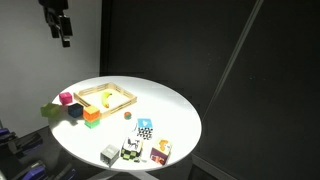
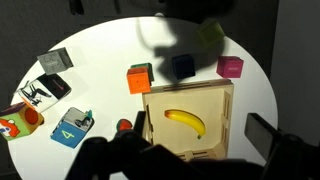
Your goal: Remove the orange block from the green block top and move it onto the blue block top
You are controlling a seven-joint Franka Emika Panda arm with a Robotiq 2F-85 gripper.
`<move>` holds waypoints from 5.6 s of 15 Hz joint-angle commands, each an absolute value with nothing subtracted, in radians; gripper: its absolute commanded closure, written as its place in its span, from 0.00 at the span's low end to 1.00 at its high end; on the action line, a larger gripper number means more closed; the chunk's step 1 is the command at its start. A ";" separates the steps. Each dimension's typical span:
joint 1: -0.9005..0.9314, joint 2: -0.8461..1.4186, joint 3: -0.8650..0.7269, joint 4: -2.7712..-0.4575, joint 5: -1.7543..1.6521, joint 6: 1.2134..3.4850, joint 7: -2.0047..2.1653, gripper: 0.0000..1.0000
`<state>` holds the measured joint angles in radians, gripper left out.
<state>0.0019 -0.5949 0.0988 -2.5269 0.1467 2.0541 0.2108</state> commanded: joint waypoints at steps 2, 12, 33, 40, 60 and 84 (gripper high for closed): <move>-0.002 -0.470 0.097 -2.475 0.135 2.124 0.228 0.00; -0.046 -0.284 0.047 -2.425 0.071 2.154 0.223 0.00; -0.019 -0.205 0.042 -2.491 -0.055 2.312 0.143 0.00; -0.012 -0.123 0.039 -2.542 -0.051 2.512 0.151 0.00; 0.007 0.142 -0.001 -2.498 -0.071 2.609 0.164 0.00; 0.076 0.314 -0.074 -2.393 -0.132 2.686 0.209 0.00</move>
